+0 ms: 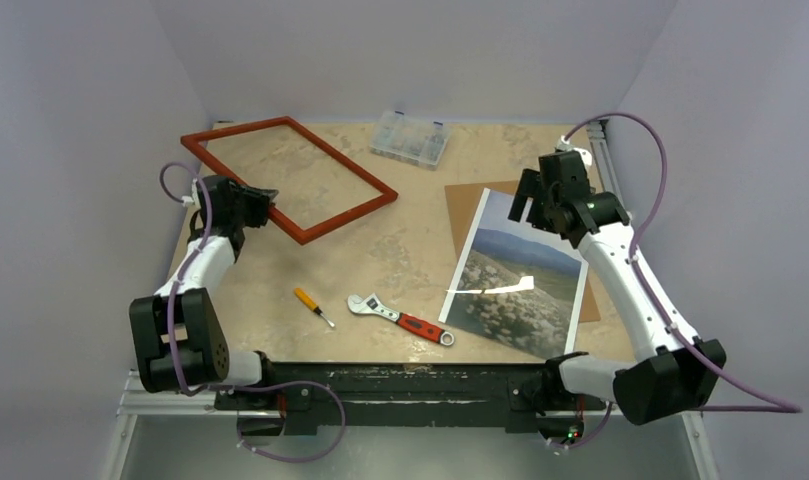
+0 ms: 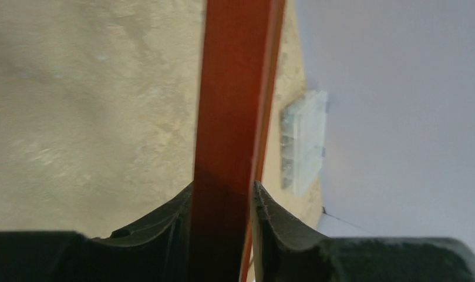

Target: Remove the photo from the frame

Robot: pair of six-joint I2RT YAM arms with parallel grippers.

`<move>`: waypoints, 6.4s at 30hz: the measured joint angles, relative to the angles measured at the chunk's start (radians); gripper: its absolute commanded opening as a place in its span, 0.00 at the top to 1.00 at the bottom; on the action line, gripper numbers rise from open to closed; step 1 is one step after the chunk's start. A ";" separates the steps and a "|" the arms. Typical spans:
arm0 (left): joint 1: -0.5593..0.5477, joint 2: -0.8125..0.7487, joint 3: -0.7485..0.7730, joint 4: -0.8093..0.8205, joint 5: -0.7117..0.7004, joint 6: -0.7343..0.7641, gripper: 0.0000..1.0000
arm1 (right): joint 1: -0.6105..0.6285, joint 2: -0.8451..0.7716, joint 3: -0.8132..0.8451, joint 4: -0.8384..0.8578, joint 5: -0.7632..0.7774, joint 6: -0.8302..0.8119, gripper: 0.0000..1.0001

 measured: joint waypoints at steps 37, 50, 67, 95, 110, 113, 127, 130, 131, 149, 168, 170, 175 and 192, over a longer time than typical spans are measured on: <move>-0.691 0.267 0.538 -0.420 0.282 0.452 0.18 | -0.702 0.405 -0.280 0.415 -0.259 0.021 0.01; -0.847 0.554 0.609 -0.429 0.342 0.510 0.19 | -0.697 0.485 -0.256 0.525 -0.349 -0.017 0.01; -0.911 0.644 0.510 -0.253 0.410 0.370 0.20 | -0.501 0.777 0.133 0.478 -0.363 -0.067 0.01; -1.015 0.729 0.529 -0.080 0.492 0.164 0.21 | -0.482 0.839 0.236 0.393 -0.414 -0.179 0.01; -0.967 0.676 0.527 -0.217 0.452 0.223 0.18 | -0.451 0.877 0.334 0.270 -0.276 -0.180 0.01; -0.931 0.641 0.527 -0.291 0.438 0.278 0.18 | -0.442 0.829 0.325 0.206 -0.153 -0.176 0.01; -0.924 0.505 0.322 -0.017 0.558 0.212 0.32 | -0.152 0.129 -0.353 0.243 -0.291 0.012 0.18; -0.954 0.505 0.222 0.125 0.561 0.139 0.32 | -0.153 0.063 -0.472 0.263 -0.376 0.069 0.30; -0.972 0.505 0.185 0.174 0.558 0.108 0.32 | -0.155 0.048 -0.494 0.267 -0.403 0.084 0.31; -1.132 0.509 0.116 0.346 0.381 0.027 0.40 | -0.128 0.000 -0.641 0.428 -0.497 0.177 0.42; -1.161 0.586 0.153 0.342 0.360 0.033 0.48 | -0.128 0.016 -0.647 0.459 -0.497 0.179 0.42; -1.162 0.587 0.153 0.346 0.360 0.032 0.50 | -0.128 0.022 -0.647 0.464 -0.497 0.179 0.42; -1.162 0.587 0.152 0.354 0.361 0.016 0.57 | -0.128 0.035 -0.651 0.470 -0.497 0.179 0.42; -1.162 0.550 0.138 0.436 0.370 -0.063 0.59 | -0.128 0.034 -0.661 0.489 -0.499 0.179 0.42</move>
